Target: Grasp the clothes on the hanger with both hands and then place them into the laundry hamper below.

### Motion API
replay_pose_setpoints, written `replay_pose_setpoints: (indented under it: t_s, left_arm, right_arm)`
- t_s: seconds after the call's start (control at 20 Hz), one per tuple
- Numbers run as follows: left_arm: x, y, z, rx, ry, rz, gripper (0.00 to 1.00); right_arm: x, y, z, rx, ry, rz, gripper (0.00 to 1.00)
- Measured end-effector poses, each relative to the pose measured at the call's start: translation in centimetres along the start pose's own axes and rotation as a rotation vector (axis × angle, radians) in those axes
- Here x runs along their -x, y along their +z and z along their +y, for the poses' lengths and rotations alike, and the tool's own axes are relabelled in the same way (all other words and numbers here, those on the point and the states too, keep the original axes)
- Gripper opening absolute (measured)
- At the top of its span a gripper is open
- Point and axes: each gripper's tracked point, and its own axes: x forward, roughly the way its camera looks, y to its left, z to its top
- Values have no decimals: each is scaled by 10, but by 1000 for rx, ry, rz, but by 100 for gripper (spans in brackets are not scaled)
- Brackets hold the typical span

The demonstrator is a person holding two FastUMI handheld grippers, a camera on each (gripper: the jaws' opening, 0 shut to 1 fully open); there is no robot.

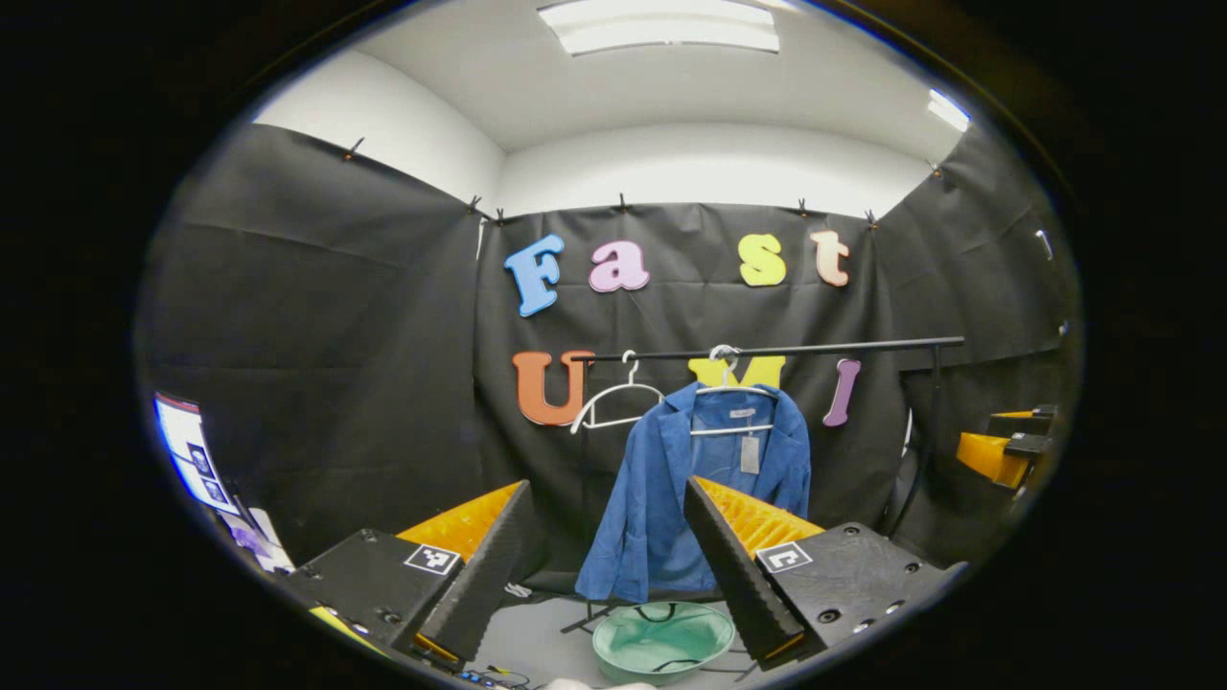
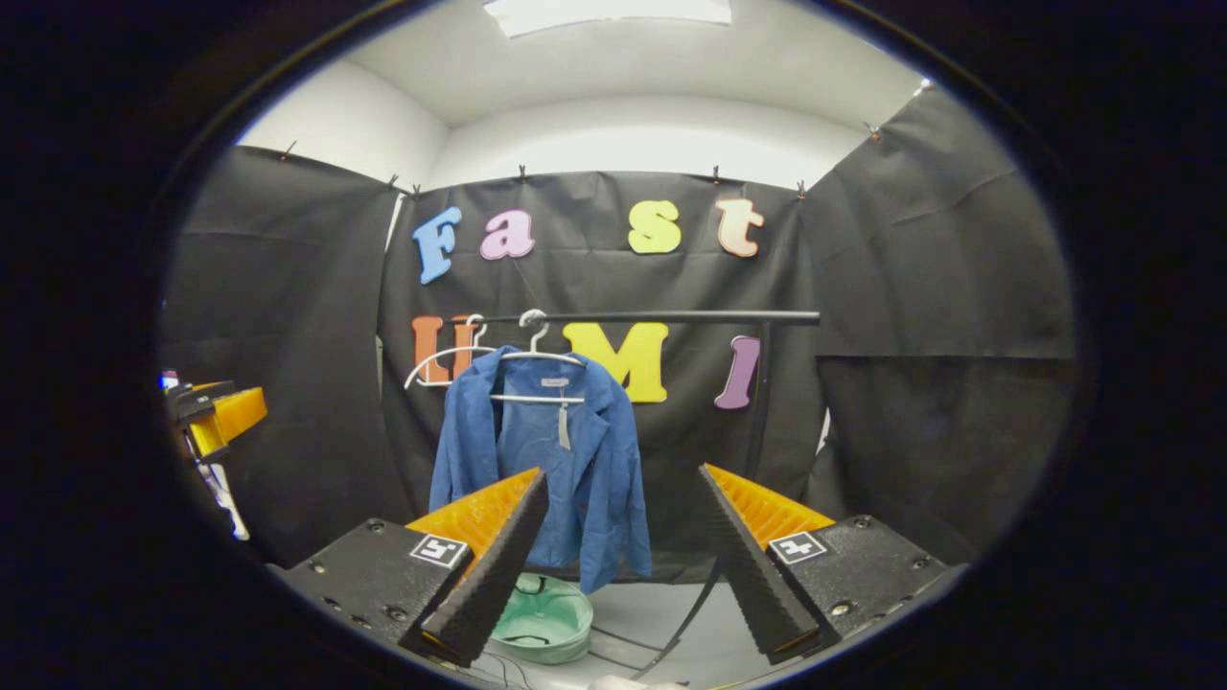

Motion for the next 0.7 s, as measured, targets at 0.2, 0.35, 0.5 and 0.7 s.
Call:
replay_pose_setpoints:
  t_s: [0.2, 0.35, 0.5, 0.7]
  left_arm:
    - [-33, -27, -23, 5, -30, 24, 100]
    - [-66, -45, -45, -6, -49, 38, 100]
    - [-110, -62, -64, -17, -62, 59, 100]
    - [-174, -73, -86, -43, -69, 37, 100]
  right_arm:
    - [-32, -26, -9, 20, -4, 53, 96]
    - [-74, -43, -13, 10, 15, 77, 99]
    - [-123, -55, -16, 1, 33, 85, 96]
    - [-202, -56, -10, -8, 83, 73, 99]
